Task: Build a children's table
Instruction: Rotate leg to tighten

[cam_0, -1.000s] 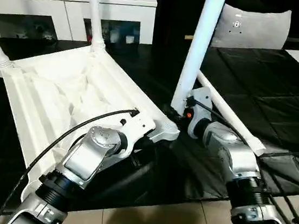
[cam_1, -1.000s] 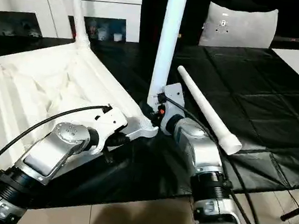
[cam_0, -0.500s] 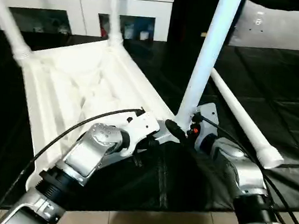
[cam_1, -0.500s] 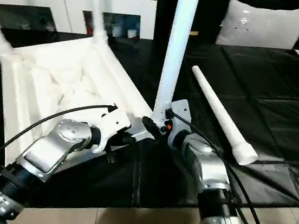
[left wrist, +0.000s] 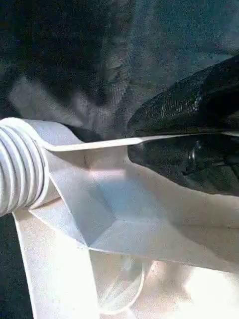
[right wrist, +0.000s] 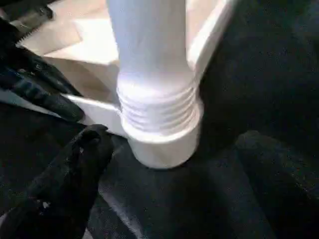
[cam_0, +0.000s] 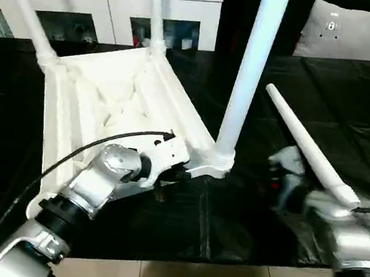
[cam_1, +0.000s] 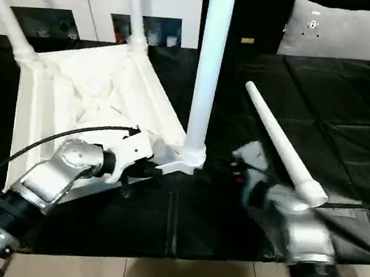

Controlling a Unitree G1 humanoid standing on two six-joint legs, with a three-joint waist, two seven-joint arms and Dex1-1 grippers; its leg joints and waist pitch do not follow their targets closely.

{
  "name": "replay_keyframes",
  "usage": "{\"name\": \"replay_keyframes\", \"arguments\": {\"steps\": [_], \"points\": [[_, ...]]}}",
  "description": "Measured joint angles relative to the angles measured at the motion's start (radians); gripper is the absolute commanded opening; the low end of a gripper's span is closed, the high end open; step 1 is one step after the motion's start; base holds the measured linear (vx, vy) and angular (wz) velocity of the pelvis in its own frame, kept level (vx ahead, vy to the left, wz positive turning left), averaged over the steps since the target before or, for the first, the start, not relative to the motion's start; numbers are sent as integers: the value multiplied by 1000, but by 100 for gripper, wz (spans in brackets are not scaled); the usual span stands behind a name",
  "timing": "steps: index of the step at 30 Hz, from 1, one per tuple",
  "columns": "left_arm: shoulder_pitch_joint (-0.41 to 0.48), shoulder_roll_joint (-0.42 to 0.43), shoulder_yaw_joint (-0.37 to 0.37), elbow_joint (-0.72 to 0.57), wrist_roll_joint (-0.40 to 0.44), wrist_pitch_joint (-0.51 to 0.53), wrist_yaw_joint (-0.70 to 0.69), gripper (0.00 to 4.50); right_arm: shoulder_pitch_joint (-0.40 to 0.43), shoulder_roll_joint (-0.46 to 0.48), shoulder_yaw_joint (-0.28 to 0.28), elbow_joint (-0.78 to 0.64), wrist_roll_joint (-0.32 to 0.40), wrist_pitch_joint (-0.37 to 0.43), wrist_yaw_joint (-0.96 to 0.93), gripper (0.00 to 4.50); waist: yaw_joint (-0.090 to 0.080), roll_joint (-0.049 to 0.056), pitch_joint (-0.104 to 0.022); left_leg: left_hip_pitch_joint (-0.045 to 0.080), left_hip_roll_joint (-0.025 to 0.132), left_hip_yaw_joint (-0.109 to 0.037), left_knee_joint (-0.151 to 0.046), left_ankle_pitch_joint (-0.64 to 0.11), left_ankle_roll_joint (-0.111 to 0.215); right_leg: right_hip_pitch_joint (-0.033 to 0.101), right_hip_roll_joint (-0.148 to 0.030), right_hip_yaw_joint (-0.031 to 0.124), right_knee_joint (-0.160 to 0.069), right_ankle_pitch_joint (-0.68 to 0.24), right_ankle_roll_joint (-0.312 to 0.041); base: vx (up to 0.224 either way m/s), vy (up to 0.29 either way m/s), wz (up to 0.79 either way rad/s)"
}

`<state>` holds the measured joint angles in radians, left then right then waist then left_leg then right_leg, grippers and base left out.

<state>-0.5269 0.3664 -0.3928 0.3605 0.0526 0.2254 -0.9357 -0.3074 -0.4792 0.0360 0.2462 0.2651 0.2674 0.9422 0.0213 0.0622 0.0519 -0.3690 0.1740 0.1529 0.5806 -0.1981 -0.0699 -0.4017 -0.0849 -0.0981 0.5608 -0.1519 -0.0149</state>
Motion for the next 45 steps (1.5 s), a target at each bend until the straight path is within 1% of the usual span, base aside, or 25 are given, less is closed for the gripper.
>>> {"name": "replay_keyframes", "arguments": {"steps": [3, 5, 8, 11, 12, 14, 16, 17, 18, 20, 21, 22, 23, 24, 27, 28, 29, 30, 33, 37, 40, 42, 44, 45], "points": [[0, 21, -7, 14, -10, -48, -56, 0, -6, -27, -5, -6, 6, -18, 64, 446, 15, 1, -1, 1, 0, 0, 1, 1, 2, 0, 0, 0, 1, 0, 0, 0, 0, 0], [-1, 33, -30, 18, -9, -93, -90, 0, -13, -38, 24, -3, -1, -48, 110, 446, 25, 4, -2, 1, 0, 0, 5, 3, 5, -1, -1, 0, 2, 0, 0, 0, 0, 0], [-1, 45, -46, 20, -9, -131, -134, 0, -31, -59, 60, 3, -6, -80, 178, 446, 39, 5, -3, 0, 0, 1, 8, 3, 6, -1, -3, 0, 3, 0, 0, 0, 0, 0], [-2, 48, -58, 21, -9, -155, -170, 0, -48, -70, 88, 4, -6, -95, 236, 446, 48, 4, -3, 0, -1, 2, 11, 2, 8, 0, -5, 0, 6, 0, 0, 0, 0, 0], [-2, 48, -60, 25, -9, -166, -180, 0, -49, -72, 100, 6, -8, -101, 256, 418, 50, 4, -3, 1, -1, 3, 12, 2, 8, 0, -6, 0, 8, 0, 0, 0, 0, 0], [-4, 48, -67, 31, -9, -184, -198, 0, -52, -72, 126, 24, -23, -104, 284, 410, 54, 4, -3, 1, -1, 4, 14, 2, 7, 0, -6, 1, 10, 0, 0, 0, 0, 0], [-4, 45, -74, 33, -9, -195, -209, 0, -61, -68, 133, 53, -24, -102, 301, 407, 58, 4, -3, 2, -1, 5, 16, -1, 2, 0, -7, 1, 14, 0, 0, 0, 0, 0], [-6, 41, -77, 38, -9, -202, -212, 0, -75, -65, 139, 70, -24, -100, 311, 381, 60, 4, -3, 2, -1, 5, 17, -1, 2, 0, -7, 1, 15, -1, 1, 0, 0, 0], [-7, 37, -80, 40, -8, -203, -212, 0, -84, -64, 143, 77, -24, -99, 318, 381, 62, 4, -3, 2, 0, 5, 18, -1, 2, 0, -7, 1, 16, -1, 1, 0, 0, 0], [-11, 28, -87, 43, -8, -206, -214, 0, -96, -64, 153, 81, -24, -99, 335, 362, 67, 4, -3, 2, 0, 5, 19, 0, 3, 0, -7, 1, 17, -1, 1, 0, 0, 0], [-13, 25, -88, 45, -8, -208, -215, 0, -97, -64, 155, 82, -24, -99, 339, 362, 68, 4, -3, 2, 0, 6, 19, 0, 3, 0, -7, 1, 17, -1, 1, 0, 0, 0], [-14, 24, -88, 46, -8, -209, -216, 0, -97, -64, 157, 84, -24, -99, 342, 348, 68, 4, -3, 2, 1, 7, 19, 0, 3, 0, -8, 1, 17, -1, 1, 0, 0, 0], [-14, 22, -88, 47, -8, -210, -217, 0, -98, -64, 158, 89, -24, -98, 344, 335, 68, 4, -3, 2, 1, 7, 19, 0, 3, 1, -8, 2, 17, -1, 1, 0, 0, 0], [-14, 21, -88, 47, -8, -211, -218, 0, -98, -64, 158, 93, -24, -98, 344, 335, 68, 4, -3, 2, 1, 8, 20, 0, 3, 1, -8, 2, 17, -1, 1, 0, 0, 0], [-15, 19, -87, 50, -8, -216, -221, 0, -110, -64, 158, 113, -24, -99, 354, 312, 68, 4, -3, 2, 1, 9, 20, 0, 4, 0, -8, 3, 17, -1, 1, 0, 0, 0], [-15, 19, -86, 51, -8, -219, -222, 0, -113, -64, 158, 115, -24, -99, 358, 298, 68, 3, -3, 2, 1, 9, 20, 0, 4, 0, -8, 3, 17, -1, 1, 0, 0, 0], [-15, 18, -86, 54, -8, -223, -223, 0, -113, -64, 158, 118, -24, -99, 361, 298, 68, 3, -3, 2, 1, 9, 20, 0, 4, 0, -8, 3, 17, -1, 1, 0, 0, 0], [-15, 17, -86, 56, -9, -224, -224, 0, -114, -64, 159, 118, -24, -99, 362, 283, 68, 3, -3, 2, 1, 10, 20, 0, 4, 0, -9, 3, 17, -1, 1, 0, 0, 0], [-15, 17, -83, 57, -9, -223, -227, 0, -113, -64, 159, 118, -24, -99, 363, 272, 69, 3, -3, 2, 1, 10, 20, 0, 4, 0, -9, 3, 17, -1, 1, 0, 0, 0], [-12, 16, -77, 56, -19, -202, -229, 0, -113, -56, 153, 117, -21, -73, 360, 267, 68, 3, -4, 2, 1, 10, 20, 0, 4, 0, -8, 3, 17, -1, 1, 0, 0, 0], [7, 5, -49, 33, -30, -132, -209, 0, -104, -13, 146, 108, -26, -40, 294, 265, 63, 1, -6, 2, 3, 12, 19, 0, 3, 3, -8, 3, 18, -1, 1, 0, 0, 0], [15, -18, -20, 18, -20, -38, -143, 0, -97, 49, 120, 112, -44, -8, 163, 265, 43, -1, -10, 5, 4, 14, 20, 0, 3, 4, -8, 3, 18, -4, 6, 0, 0, 0], [20, -57, 3, 7, -15, 47, -63, 0, -102, 111, 85, 125, -59, 20, 21, 265, 16, -1, -10, 7, 4, 14, 21, 1, 2, 5, -8, 3, 17, -4, 7, 0, 0, 0], [21, -71, 7, 2, -15, 76, -38, 0, -109, 129, 77, 131, -64, 32, -24, 265, 5, -1, -10, 8, 3, 15, 21, 1, 2, 6, -8, 3, 16, -5, 7, 0, 0, 0]]}}
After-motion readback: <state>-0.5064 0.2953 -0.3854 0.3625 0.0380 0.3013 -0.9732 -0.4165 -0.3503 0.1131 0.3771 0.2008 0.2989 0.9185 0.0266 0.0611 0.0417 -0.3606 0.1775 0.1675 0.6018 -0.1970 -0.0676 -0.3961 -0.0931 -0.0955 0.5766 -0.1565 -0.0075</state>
